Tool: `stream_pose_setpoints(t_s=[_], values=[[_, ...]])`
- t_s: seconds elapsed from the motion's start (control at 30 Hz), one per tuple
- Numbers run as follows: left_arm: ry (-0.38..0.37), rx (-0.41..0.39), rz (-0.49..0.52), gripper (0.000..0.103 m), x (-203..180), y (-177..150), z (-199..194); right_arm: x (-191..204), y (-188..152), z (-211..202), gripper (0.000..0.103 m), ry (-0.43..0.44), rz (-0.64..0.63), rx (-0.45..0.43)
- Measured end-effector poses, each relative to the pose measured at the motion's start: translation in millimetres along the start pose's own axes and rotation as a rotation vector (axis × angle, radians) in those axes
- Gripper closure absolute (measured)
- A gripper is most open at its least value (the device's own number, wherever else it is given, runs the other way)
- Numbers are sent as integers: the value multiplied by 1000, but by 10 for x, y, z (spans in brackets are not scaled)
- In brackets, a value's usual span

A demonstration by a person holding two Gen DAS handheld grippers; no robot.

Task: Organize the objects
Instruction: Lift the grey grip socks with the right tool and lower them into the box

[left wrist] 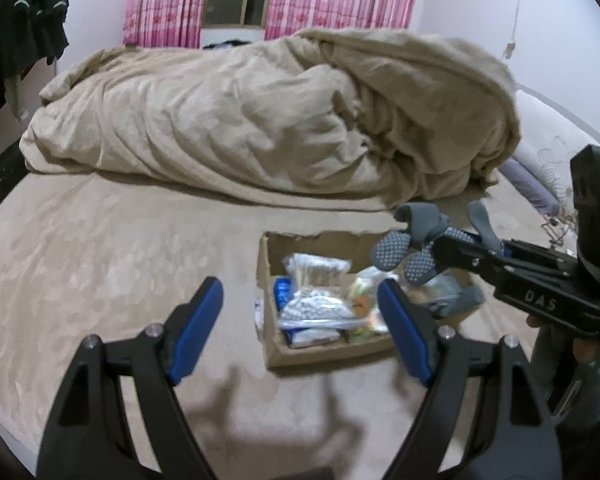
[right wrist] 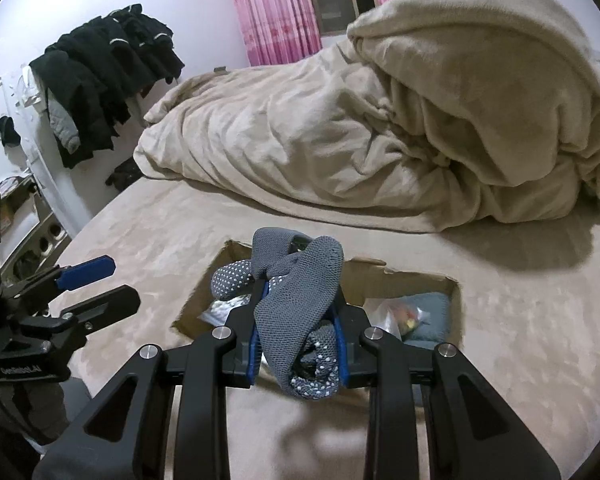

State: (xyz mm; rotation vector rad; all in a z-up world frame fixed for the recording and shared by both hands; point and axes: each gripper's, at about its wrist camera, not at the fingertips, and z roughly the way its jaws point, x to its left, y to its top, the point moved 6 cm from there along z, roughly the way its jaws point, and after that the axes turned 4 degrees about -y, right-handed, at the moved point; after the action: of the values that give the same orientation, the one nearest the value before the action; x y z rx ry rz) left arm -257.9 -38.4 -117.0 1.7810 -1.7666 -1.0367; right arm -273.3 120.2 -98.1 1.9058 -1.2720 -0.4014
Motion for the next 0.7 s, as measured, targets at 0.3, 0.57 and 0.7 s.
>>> stream_pose_setpoints(t_s=[0.3, 0.57, 0.7], values=[[21, 54, -33, 22, 224, -67, 509, -121, -96, 655, 73, 0, 41, 79], [24, 87, -65, 22, 312, -146, 704, -197, -219, 1041, 72, -33, 27, 111], [25, 95, -68, 22, 313, -186, 685, -180, -216, 1025, 72, -44, 16, 106]])
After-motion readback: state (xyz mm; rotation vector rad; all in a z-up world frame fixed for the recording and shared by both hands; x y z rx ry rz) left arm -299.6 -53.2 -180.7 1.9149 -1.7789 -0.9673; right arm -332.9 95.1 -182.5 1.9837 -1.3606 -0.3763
